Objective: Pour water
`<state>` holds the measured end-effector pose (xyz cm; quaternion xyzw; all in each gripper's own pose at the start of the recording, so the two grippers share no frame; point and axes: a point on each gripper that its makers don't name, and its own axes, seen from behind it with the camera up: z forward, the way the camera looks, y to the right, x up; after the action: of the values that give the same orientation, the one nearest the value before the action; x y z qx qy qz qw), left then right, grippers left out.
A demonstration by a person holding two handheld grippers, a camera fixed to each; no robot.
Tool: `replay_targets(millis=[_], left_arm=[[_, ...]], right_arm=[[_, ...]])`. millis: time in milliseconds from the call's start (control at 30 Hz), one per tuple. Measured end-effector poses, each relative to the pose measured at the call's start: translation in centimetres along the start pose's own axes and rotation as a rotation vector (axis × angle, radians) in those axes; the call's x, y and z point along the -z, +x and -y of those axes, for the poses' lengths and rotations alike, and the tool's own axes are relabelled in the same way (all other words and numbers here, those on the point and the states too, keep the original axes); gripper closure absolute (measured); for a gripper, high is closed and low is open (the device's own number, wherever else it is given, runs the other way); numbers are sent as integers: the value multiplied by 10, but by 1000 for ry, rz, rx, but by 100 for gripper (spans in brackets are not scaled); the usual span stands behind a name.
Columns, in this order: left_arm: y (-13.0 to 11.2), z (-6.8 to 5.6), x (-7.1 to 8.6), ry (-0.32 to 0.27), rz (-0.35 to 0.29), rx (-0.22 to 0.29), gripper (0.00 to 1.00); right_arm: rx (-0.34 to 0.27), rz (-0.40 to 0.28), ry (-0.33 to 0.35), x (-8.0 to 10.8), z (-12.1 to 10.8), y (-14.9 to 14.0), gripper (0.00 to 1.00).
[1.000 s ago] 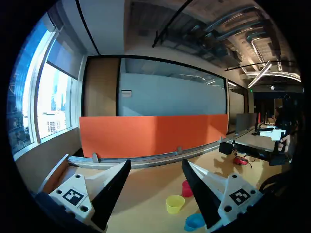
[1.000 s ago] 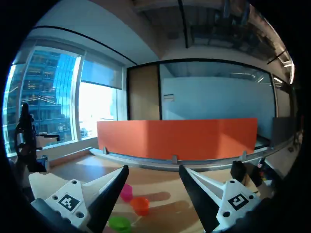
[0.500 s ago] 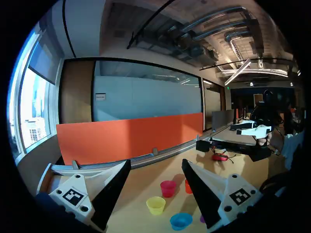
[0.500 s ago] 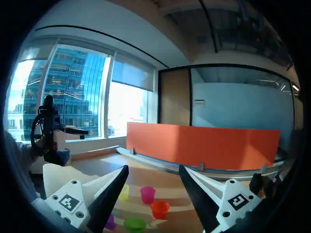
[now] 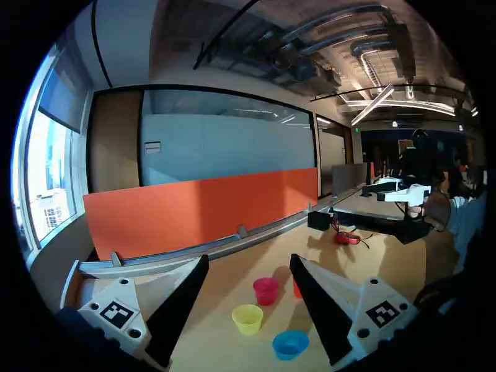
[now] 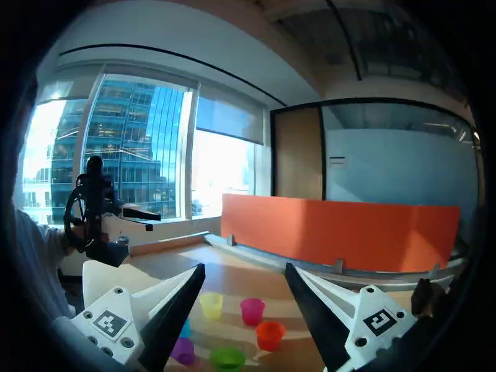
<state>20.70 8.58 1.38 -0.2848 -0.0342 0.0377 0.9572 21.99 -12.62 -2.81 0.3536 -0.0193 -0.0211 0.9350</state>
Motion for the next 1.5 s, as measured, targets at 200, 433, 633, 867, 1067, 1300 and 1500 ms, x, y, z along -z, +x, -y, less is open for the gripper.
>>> replay_targets(millis=[200,433,633,867,1067,1300,1500], left_arm=[[-19,-4,-3,-29,37,5,3],[-47,-8,-6,-58,89,-3,3],[-68,-12,-10,-80,128,-15,3],[-94,-19,-13,-109,166,-9,3],[-119,-24,-16,-123,207,-10,3],[-143,-33,-19,-144,244,-25,3],[-164,-41,-20,-163,277,-20,3]], right_arm=[[23,55,41,-1,6,-17,0],[40,117,83,-1,13,-39,0],[51,172,102,-2,15,-62,0],[45,225,122,-5,15,-89,0],[64,276,132,-6,13,-116,0],[72,326,143,-7,12,-147,0],[79,374,151,-6,11,-176,0]])
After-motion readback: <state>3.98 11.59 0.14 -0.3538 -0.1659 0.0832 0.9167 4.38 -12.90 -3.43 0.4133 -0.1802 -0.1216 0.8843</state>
